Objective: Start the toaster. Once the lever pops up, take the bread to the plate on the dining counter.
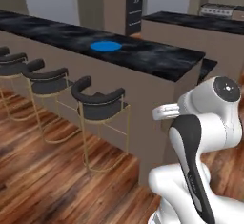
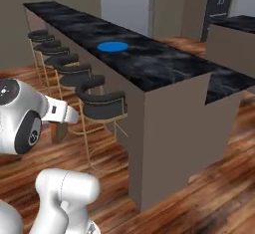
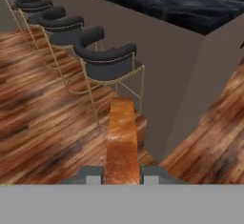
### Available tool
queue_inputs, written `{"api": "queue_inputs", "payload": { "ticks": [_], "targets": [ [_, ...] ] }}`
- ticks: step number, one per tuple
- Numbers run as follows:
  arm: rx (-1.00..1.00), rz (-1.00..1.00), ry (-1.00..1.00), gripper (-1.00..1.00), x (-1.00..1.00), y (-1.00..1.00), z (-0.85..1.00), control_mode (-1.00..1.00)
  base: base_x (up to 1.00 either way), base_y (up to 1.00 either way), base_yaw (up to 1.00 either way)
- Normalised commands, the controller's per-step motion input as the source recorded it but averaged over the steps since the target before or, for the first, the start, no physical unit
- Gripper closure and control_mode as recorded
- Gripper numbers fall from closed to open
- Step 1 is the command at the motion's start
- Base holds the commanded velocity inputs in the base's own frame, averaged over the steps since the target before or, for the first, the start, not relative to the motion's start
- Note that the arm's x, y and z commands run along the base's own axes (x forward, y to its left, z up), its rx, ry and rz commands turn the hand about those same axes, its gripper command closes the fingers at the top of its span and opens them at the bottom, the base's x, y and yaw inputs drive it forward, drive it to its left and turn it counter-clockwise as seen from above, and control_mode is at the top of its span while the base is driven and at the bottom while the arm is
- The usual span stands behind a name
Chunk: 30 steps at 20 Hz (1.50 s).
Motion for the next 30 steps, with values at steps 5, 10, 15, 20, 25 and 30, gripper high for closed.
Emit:
{"api": "queue_inputs", "payload": {
  "ticks": [5,10,15,20,25,30],
  "targets": [
    [0.0,0.0,0.0,1.0,0.0,0.0,0.0,1.0,0.33,0.74,-0.77],
    [0.0,0.0,0.0,1.0,0.0,0.0,0.0,1.0,0.05,0.96,-0.63],
    [0.0,0.0,0.0,1.0,0.0,0.0,0.0,1.0,0.0,1.0,-0.44],
    [0.0,0.0,0.0,1.0,0.0,0.0,0.0,1.0,0.04,1.0,-0.37],
    [0.0,0.0,0.0,1.0,0.0,0.0,0.0,1.0,0.0,1.0,-0.35],
    [0.0,0.0,0.0,1.0,0.0,0.0,0.0,1.0,0.17,1.0,-0.39]
  ]
}}
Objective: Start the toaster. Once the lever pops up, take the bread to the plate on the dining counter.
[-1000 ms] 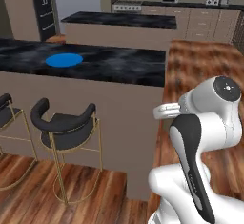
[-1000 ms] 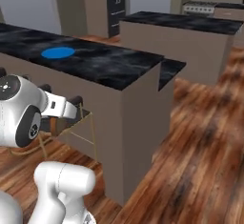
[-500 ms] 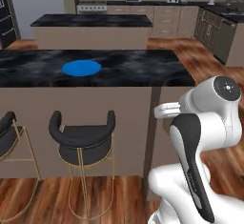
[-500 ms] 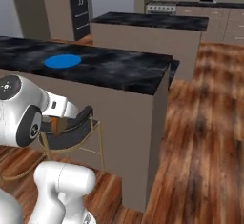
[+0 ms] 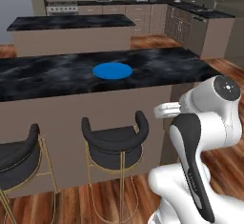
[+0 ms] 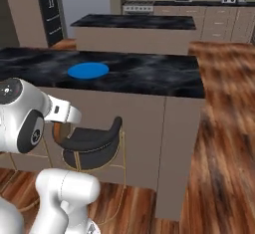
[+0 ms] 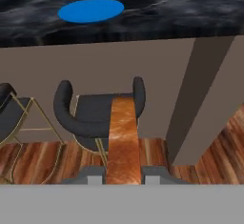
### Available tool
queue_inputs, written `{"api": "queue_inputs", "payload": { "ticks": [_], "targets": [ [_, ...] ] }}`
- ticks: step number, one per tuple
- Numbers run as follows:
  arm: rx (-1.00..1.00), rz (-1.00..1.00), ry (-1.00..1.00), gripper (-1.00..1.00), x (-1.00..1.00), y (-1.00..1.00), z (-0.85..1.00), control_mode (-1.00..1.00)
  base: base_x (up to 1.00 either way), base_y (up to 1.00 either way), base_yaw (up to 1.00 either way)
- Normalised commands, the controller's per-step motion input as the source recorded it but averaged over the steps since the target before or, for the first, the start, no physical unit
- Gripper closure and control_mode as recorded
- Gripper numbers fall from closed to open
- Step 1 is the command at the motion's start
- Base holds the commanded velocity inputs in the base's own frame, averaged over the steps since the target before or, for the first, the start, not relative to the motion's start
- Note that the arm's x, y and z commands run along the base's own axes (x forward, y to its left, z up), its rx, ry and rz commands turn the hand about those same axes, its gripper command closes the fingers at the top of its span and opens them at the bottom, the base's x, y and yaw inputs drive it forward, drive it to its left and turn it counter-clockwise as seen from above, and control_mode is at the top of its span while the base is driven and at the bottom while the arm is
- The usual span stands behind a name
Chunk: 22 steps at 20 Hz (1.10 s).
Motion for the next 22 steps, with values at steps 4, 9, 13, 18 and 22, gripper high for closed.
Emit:
{"api": "queue_inputs", "payload": {
  "ticks": [4,9,13,18,22],
  "targets": [
    [0.0,0.0,0.0,1.0,0.0,0.0,0.0,1.0,0.57,0.74,-0.26],
    [0.0,0.0,0.0,1.0,0.0,0.0,0.0,1.0,0.8,0.04,-0.06],
    [0.0,0.0,0.0,1.0,0.0,0.0,0.0,1.0,0.47,-0.1,0.0],
    [0.0,0.0,0.0,1.0,0.0,-0.01,0.04,-1.0,0.07,-0.02,0.0],
    [0.0,0.0,0.0,1.0,0.0,0.0,0.46,-1.0,0.0,0.0,0.0]
  ]
}}
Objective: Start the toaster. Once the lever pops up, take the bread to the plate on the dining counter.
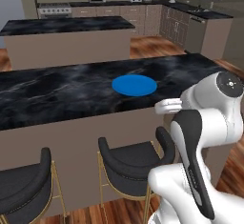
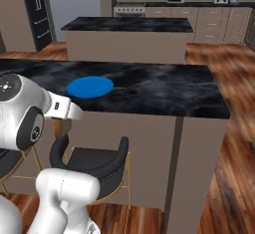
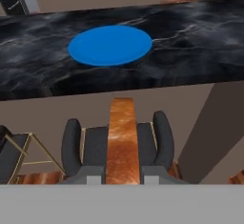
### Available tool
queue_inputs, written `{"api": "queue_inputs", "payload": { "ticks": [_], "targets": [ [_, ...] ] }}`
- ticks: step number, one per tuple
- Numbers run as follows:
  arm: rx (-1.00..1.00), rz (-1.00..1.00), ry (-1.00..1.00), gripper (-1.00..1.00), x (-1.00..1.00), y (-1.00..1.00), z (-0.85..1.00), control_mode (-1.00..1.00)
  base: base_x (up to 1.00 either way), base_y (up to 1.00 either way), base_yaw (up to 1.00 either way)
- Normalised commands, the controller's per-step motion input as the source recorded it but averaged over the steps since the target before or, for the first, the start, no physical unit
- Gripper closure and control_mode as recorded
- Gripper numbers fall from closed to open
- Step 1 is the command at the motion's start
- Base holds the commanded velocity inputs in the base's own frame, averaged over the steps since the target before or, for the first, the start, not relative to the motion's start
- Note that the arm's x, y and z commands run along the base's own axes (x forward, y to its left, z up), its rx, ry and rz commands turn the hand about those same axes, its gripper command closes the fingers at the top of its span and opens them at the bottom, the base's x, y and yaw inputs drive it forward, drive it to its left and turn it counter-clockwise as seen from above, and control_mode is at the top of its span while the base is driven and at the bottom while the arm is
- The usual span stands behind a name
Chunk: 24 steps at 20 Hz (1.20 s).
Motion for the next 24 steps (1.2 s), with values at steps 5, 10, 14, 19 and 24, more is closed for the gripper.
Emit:
{"api": "queue_inputs", "payload": {
  "ticks": [5,10,14,19,24],
  "targets": [
    [0.0,0.01,0.0,1.0,-0.01,0.0,0.83,-1.0,0.0,0.0,0.0],
    [0.0,0.09,0.0,1.0,0.15,0.0,0.63,-1.0,0.0,0.0,0.0],
    [0.0,0.12,0.06,1.0,0.79,0.0,0.27,-1.0,0.0,0.0,0.0],
    [0.0,0.09,0.11,1.0,1.0,0.0,0.1,-1.0,0.0,0.0,0.0],
    [0.0,0.0,0.05,1.0,1.0,0.0,-0.04,-1.0,0.0,0.0,0.0]
  ]
}}
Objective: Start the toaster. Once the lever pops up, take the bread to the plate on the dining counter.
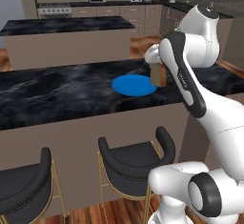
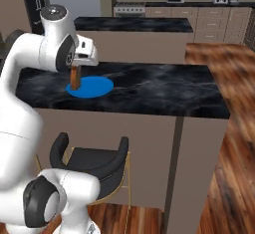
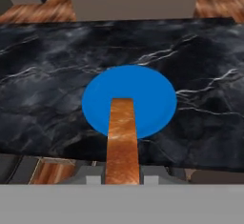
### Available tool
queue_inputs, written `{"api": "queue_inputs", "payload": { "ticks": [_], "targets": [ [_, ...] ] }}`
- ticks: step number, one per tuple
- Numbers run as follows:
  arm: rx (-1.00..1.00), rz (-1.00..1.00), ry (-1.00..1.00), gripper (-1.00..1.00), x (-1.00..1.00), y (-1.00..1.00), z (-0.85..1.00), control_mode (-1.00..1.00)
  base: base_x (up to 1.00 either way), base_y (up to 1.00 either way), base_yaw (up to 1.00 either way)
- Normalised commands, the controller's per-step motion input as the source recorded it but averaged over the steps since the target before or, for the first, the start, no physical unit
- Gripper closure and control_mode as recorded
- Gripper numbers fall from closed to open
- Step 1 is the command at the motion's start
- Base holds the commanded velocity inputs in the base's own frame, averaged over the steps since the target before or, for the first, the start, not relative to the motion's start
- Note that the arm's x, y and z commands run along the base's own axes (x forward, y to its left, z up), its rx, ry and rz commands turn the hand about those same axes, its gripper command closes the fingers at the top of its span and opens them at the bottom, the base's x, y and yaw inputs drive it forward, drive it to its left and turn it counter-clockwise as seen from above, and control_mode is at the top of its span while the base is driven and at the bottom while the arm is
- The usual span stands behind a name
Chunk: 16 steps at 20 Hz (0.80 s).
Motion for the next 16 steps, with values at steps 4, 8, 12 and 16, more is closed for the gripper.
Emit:
{"api": "queue_inputs", "payload": {
  "ticks": [4,8,12,16],
  "targets": [
    [0.0,0.02,0.0,1.0,1.0,0.0,-0.36,-1.0,0.0,0.0,0.0],
    [0.0,0.04,0.01,1.0,1.0,0.18,-0.6,-1.0,0.0,0.0,0.0],
    [0.0,0.0,0.01,1.0,1.0,0.44,-0.47,-1.0,0.0,0.0,0.0],
    [0.0,0.0,0.03,1.0,0.84,0.38,-0.27,-1.0,0.0,0.0,0.0]
  ]
}}
